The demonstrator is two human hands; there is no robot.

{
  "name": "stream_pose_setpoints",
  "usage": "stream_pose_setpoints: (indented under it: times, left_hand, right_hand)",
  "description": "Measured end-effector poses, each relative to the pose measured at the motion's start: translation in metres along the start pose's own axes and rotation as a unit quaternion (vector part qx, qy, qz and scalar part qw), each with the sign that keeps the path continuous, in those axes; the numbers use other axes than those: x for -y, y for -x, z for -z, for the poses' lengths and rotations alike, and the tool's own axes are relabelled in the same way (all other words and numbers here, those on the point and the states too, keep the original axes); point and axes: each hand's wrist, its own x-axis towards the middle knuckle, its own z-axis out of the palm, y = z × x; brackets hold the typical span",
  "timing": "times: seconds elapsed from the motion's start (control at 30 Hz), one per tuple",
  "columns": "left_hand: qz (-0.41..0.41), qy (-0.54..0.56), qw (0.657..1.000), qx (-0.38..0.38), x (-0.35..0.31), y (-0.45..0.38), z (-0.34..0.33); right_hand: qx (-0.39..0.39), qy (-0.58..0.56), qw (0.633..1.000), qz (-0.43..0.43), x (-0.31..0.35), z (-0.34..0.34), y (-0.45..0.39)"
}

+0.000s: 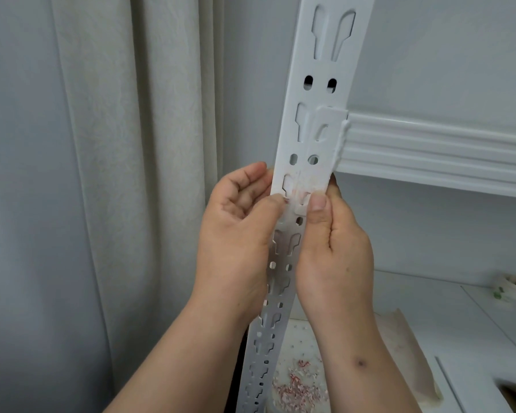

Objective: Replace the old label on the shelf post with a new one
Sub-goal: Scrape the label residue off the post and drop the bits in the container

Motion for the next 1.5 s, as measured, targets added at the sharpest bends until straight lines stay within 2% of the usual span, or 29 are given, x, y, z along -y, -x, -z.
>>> stream_pose_setpoints:
  times: [0.13, 0.33, 0.43, 0.6, 0.77, 1.0, 1.23, 1.33, 1.5]
  left_hand:
    - [-0.014, 0.033, 0.999, 0.01, -0.002, 0.008, 0.003]
    - [-0.052, 0.008, 0.999, -0.006, -0.003, 0.017, 0.0]
    - [-0.094, -0.098, 0.99, -0.035, -0.001, 0.027, 0.0]
    - [-0.158, -0.28, 0.947, -0.021, 0.014, 0.045, 0.008]
    - [-0.062, -0.264, 0.961, 0.048, 0.03, 0.064, 0.006]
    - [0.105, -0.126, 0.986, 0.036, 0.044, 0.074, 0.008]
    - [0.274, 0.026, 0.961, 0.033, 0.06, 0.087, 0.017]
    - [0.287, 0.015, 0.957, 0.033, 0.062, 0.099, 0.022]
    - [0.234, -0.098, 0.967, 0.025, 0.066, 0.122, 0.034]
  right_hand:
    - [0.014, -0.02, 1.0, -0.007, -0.001, 0.001, 0.002]
    - [0.048, -0.053, 0.997, -0.017, 0.0, 0.007, 0.007]
    - [0.041, -0.082, 0.995, -0.026, -0.003, 0.007, 0.017]
    - [-0.057, -0.097, 0.993, -0.03, -0.009, 0.009, 0.037]
    - [-0.011, -0.152, 0.988, -0.013, -0.012, 0.02, 0.046]
    - [0.02, -0.19, 0.981, -0.04, -0.035, 0.036, 0.054]
    - [0.043, -0.197, 0.973, -0.114, -0.056, 0.048, 0.07]
    - [0.038, -0.164, 0.977, -0.133, -0.06, 0.054, 0.084]
    - [0.027, -0.106, 0.983, -0.149, -0.066, 0.058, 0.111]
